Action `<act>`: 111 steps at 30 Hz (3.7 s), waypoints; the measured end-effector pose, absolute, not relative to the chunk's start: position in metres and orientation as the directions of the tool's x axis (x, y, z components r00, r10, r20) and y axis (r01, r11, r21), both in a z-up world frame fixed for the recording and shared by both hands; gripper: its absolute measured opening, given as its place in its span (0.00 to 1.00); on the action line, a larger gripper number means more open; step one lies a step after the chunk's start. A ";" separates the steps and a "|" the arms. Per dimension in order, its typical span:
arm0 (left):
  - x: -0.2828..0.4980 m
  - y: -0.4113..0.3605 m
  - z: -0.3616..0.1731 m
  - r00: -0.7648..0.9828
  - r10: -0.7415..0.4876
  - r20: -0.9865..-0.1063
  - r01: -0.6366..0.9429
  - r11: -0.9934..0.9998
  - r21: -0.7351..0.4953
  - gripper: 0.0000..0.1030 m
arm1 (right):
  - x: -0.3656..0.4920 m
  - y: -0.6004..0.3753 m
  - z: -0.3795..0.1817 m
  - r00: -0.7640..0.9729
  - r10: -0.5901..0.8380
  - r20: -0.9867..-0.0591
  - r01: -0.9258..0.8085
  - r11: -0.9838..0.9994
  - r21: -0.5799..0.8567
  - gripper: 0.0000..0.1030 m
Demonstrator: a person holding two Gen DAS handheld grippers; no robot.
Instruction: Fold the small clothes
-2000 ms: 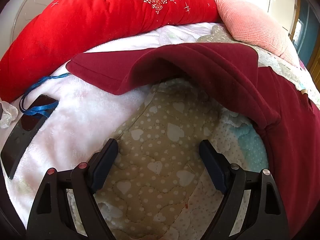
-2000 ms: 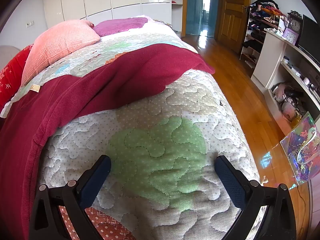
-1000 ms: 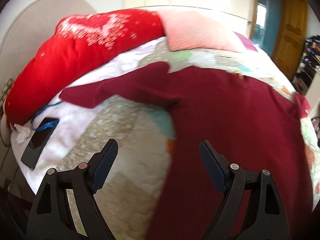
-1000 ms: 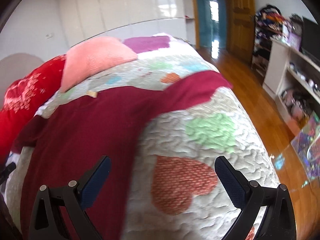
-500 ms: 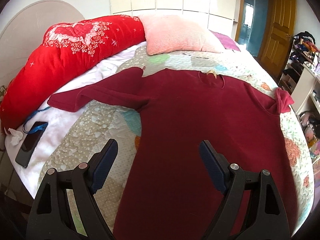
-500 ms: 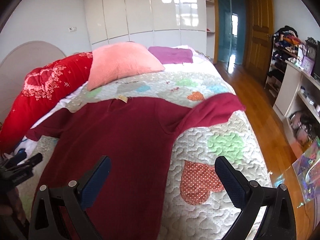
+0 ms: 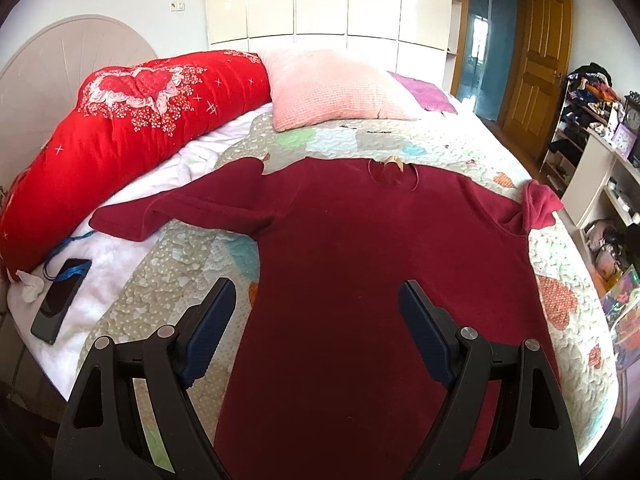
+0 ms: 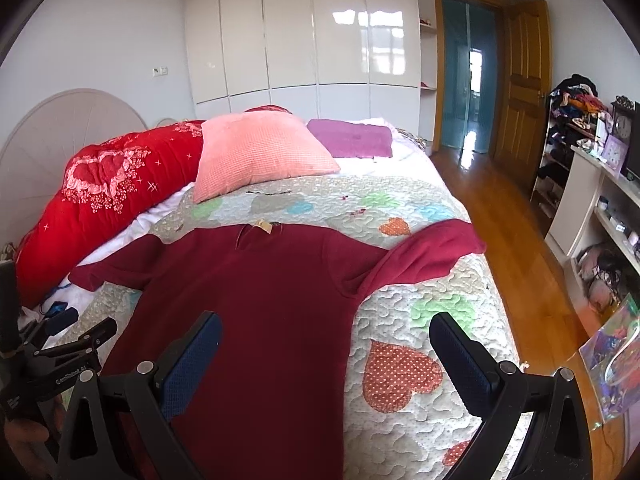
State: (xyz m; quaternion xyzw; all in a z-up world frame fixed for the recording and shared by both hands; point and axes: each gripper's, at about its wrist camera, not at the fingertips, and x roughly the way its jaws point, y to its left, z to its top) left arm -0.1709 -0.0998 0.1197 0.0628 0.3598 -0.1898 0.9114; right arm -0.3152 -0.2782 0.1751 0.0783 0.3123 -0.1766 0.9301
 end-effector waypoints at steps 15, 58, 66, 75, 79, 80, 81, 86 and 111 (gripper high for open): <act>-0.167 -0.098 0.121 0.671 -0.310 -0.674 0.388 0.921 -0.038 0.81 | -0.299 -0.266 0.169 0.738 -0.283 -0.613 0.363 0.932 0.007 1.00; -0.109 -0.103 0.083 0.628 -0.253 -0.736 0.332 0.943 -0.041 0.82 | -0.219 -0.259 0.111 0.679 -0.207 -0.705 0.335 0.941 0.046 1.00; -0.094 -0.098 0.074 0.623 -0.235 -0.746 0.310 0.950 -0.040 0.81 | -0.197 -0.250 0.096 0.666 -0.184 -0.723 0.309 0.950 0.042 1.00; -0.073 -0.078 0.066 0.608 -0.225 -0.762 0.252 0.964 -0.084 0.82 | -0.171 -0.238 0.078 0.654 -0.158 -0.740 0.285 0.957 0.047 1.00; -0.058 -0.052 0.067 0.602 -0.231 -0.764 0.196 0.971 -0.139 0.82 | -0.155 -0.230 0.071 0.668 -0.121 -0.734 0.250 0.966 0.068 1.00; -0.054 -0.042 0.068 0.604 -0.230 -0.764 0.176 0.972 -0.153 0.81 | -0.149 -0.227 0.067 0.669 -0.110 -0.735 0.239 0.968 0.073 1.00; -0.049 -0.032 0.068 0.606 -0.226 -0.763 0.152 0.974 -0.167 0.82 | -0.143 -0.224 0.065 0.666 -0.103 -0.738 0.231 0.970 0.074 1.00; -0.012 0.034 0.063 0.630 -0.150 -0.762 -0.033 0.975 -0.220 0.81 | -0.120 -0.207 0.049 0.640 -0.063 -0.766 0.183 0.980 0.073 1.00; 0.055 0.093 0.138 0.820 -0.066 -0.569 -0.127 0.947 -0.294 0.08 | -0.110 -0.204 0.037 0.619 0.021 -0.785 0.145 0.980 0.140 1.00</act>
